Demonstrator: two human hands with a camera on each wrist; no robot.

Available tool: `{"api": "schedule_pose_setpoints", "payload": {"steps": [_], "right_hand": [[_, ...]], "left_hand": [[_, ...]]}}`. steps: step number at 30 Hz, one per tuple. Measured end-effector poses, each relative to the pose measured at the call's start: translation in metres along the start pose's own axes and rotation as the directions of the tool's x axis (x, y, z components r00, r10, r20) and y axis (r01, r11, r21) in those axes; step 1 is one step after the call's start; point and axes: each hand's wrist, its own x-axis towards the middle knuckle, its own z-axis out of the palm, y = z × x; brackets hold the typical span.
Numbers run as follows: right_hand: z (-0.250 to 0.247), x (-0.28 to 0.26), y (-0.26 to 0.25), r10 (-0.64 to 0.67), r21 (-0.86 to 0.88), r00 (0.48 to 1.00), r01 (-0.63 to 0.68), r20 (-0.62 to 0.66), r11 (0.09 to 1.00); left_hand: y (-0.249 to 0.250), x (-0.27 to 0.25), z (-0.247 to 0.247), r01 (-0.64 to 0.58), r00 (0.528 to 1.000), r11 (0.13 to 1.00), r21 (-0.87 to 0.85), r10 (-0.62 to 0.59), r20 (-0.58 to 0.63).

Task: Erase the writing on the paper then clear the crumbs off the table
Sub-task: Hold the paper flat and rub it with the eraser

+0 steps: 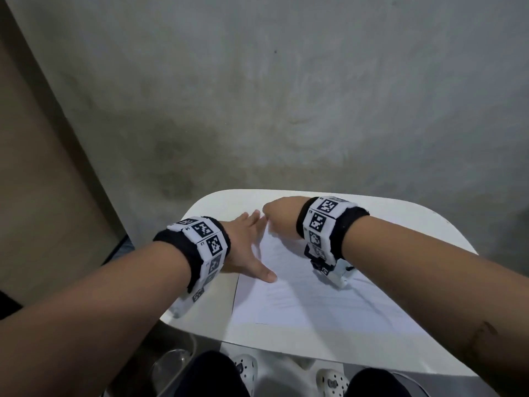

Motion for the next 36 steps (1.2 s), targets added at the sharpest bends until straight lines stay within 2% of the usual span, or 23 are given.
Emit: {"api": "schedule_pose_setpoints", "payload": {"steps": [2, 5, 7, 9, 10, 12, 14, 18, 22, 25, 28, 29, 30, 31, 33, 34, 36], "right_hand": [[-0.002, -0.001, -0.009, -0.044, -0.006, 0.999, 0.044, 0.013, 0.999], [-0.007, 0.007, 0.005, 0.096, 0.032, 0.995, -0.096, 0.005, 0.995], [-0.010, 0.008, 0.007, 0.133, 0.006, 0.991, -0.133, -0.017, 0.991], [-0.007, 0.006, 0.001, 0.103, 0.066, 0.994, -0.101, -0.028, 0.993], [-0.008, 0.003, 0.001, 0.076, 0.067, 0.997, -0.076, 0.009, 0.995], [-0.010, 0.009, 0.003, 0.096, 0.014, 0.994, -0.097, 0.052, 0.995], [-0.008, 0.017, 0.007, 0.157, -0.003, 0.987, -0.157, 0.022, 0.988], [0.000, 0.010, -0.004, 0.011, 0.083, 1.000, -0.010, -0.006, 0.996], [0.001, 0.019, 0.011, 0.102, -0.007, 0.992, -0.103, -0.070, 0.995], [-0.003, 0.000, -0.007, 0.002, 0.045, 1.000, -0.002, 0.009, 0.999], [-0.004, 0.013, 0.002, 0.095, -0.027, 0.995, -0.094, 0.038, 0.995], [-0.005, 0.017, 0.004, 0.123, -0.112, 0.992, -0.118, 0.039, 0.987], [-0.009, 0.020, 0.005, 0.118, -0.209, 0.989, -0.097, 0.091, 0.973], [-0.008, 0.016, -0.003, 0.038, -0.204, 0.986, -0.003, 0.164, 0.979], [-0.001, 0.008, -0.008, -0.035, -0.256, 0.963, 0.106, 0.267, 0.961], [-0.006, 0.003, -0.006, -0.011, -0.178, 0.958, 0.065, 0.287, 0.982], [-0.011, 0.000, 0.007, 0.051, -0.206, 0.988, -0.020, 0.146, 0.978]], "left_hand": [[-0.001, 0.000, -0.001, -0.016, 1.000, 0.999, -0.034, 0.015, -0.007], [-0.005, 0.006, 0.003, -0.003, 1.000, 1.000, -0.006, 0.003, 0.009], [-0.007, 0.007, 0.004, 0.003, 1.000, 1.000, -0.004, -0.003, 0.018], [-0.005, 0.006, 0.003, -0.015, 1.000, 1.000, 0.001, 0.015, 0.008], [-0.004, 0.007, 0.002, -0.024, 1.000, 1.000, -0.002, 0.024, 0.004], [-0.006, 0.008, 0.003, -0.010, 1.000, 1.000, 0.001, 0.010, 0.017], [-0.006, 0.007, 0.004, 0.005, 1.000, 1.000, 0.007, -0.005, 0.025], [0.000, 0.002, 0.000, 0.002, 1.000, 0.998, -0.056, -0.002, -0.002], [-0.003, 0.005, 0.003, 0.008, 1.000, 1.000, 0.013, -0.008, 0.023], [-0.001, 0.004, 0.002, 0.007, 1.000, 1.000, -0.020, -0.007, 0.011], [-0.002, 0.004, 0.000, 0.007, 0.999, 1.000, 0.024, -0.008, 0.035], [0.000, 0.002, -0.001, 0.011, 0.999, 0.999, 0.036, -0.012, 0.041], [0.001, 0.001, -0.001, 0.013, 0.999, 0.999, 0.031, -0.014, 0.040], [0.003, -0.002, -0.002, 0.012, 0.999, 1.000, 0.027, -0.013, 0.035], [0.005, -0.003, -0.002, 0.009, 1.000, 1.000, 0.000, -0.009, 0.018], [0.004, -0.003, -0.002, 0.003, 1.000, 1.000, -0.003, -0.003, 0.017], [0.001, 0.001, -0.001, 0.014, 0.999, 1.000, 0.021, -0.015, 0.037]]}}
